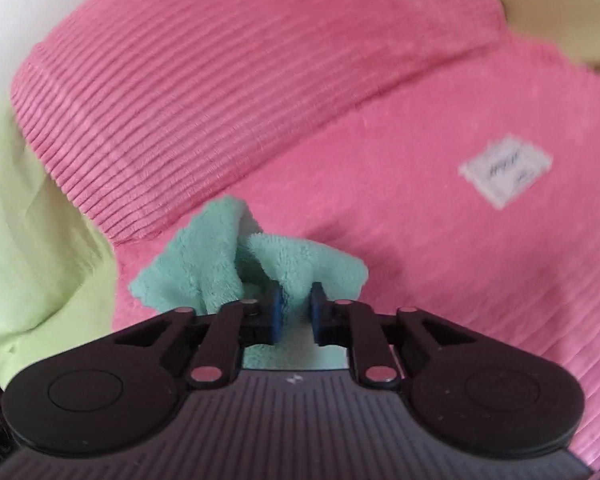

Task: Clean container
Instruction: 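Pull the green cloth out of the mug with the right gripper, then tilt the mug onto its side with the left gripper while the right gripper brings the cloth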

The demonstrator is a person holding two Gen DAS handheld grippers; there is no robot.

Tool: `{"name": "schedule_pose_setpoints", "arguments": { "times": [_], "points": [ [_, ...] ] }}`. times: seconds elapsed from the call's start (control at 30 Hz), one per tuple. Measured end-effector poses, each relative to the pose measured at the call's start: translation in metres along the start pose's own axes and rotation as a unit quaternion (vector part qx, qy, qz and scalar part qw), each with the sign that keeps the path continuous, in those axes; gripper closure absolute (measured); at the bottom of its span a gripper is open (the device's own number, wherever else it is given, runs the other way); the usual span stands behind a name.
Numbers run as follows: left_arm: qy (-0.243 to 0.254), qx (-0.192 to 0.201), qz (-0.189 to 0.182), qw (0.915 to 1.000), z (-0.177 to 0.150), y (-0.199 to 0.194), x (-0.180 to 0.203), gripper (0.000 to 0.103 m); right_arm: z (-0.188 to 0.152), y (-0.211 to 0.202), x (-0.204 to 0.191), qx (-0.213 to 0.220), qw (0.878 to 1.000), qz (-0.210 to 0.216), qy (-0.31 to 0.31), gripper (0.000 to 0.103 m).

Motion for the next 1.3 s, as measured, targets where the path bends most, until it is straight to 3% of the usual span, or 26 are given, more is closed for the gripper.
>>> {"name": "schedule_pose_setpoints", "arguments": {
  "times": [0.07, 0.13, 0.27, 0.47, 0.57, 0.7, 0.77, 1.0, 1.13, 1.27, 1.3],
  "points": [
    [-0.008, -0.003, 0.001, 1.0, 0.0, 0.0, -0.004, 0.076, 0.001, -0.012, 0.002, 0.02, 0.999, 0.024, 0.009, 0.098],
    [-0.02, 0.005, -0.007, 0.9998, 0.002, 0.0, -0.006, 0.076, 0.004, -0.022, 0.01, 0.035, 0.995, 0.077, 0.051, 0.099],
    [-0.028, 0.012, -0.011, 0.9995, 0.004, 0.002, -0.007, 0.076, 0.016, -0.065, 0.024, 0.111, 0.977, 0.149, 0.105, 0.099],
    [-0.047, 0.017, -0.014, 0.9987, 0.003, -0.001, -0.013, 0.075, 0.013, -0.155, 0.045, 0.247, 0.957, 0.143, 0.055, 0.098],
    [-0.054, 0.019, -0.011, 0.9983, 0.003, -0.005, -0.016, 0.074, -0.007, -0.175, 0.055, 0.244, 0.959, 0.141, 0.036, 0.098],
    [-0.063, 0.025, -0.007, 0.9977, 0.007, -0.01, -0.019, 0.074, -0.039, -0.137, 0.057, 0.166, 0.978, 0.121, 0.034, 0.098],
    [-0.08, 0.032, -0.007, 0.9963, 0.008, -0.014, -0.023, 0.074, -0.048, -0.11, 0.049, 0.139, 0.981, 0.131, 0.034, 0.098],
    [-0.182, 0.067, -0.013, 0.9809, 0.002, -0.034, -0.058, 0.068, -0.015, -0.018, -0.002, 0.125, 0.972, 0.199, -0.01, 0.099],
    [-0.22, 0.081, 0.015, 0.9721, 0.002, -0.04, -0.086, 0.065, 0.003, 0.024, -0.018, 0.151, 0.957, 0.248, -0.018, 0.101],
    [-0.218, 0.066, 0.073, 0.9709, 0.004, -0.035, -0.107, 0.062, 0.006, 0.063, -0.029, 0.139, 0.963, 0.228, -0.042, 0.101],
    [-0.232, 0.063, 0.079, 0.9674, 0.003, -0.034, -0.115, 0.062, 0.002, 0.066, -0.03, 0.139, 0.962, 0.229, -0.049, 0.101]
  ]
}}
Point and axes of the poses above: each gripper's, at about its wrist camera, not at the fingertips, and y roughly the way its jaws point, x to its right, z to its top, the point moved 4 cm from there along y, roughly the way its jaws point, and after that the axes turned 13 degrees about -z, right-handed, at the moved point
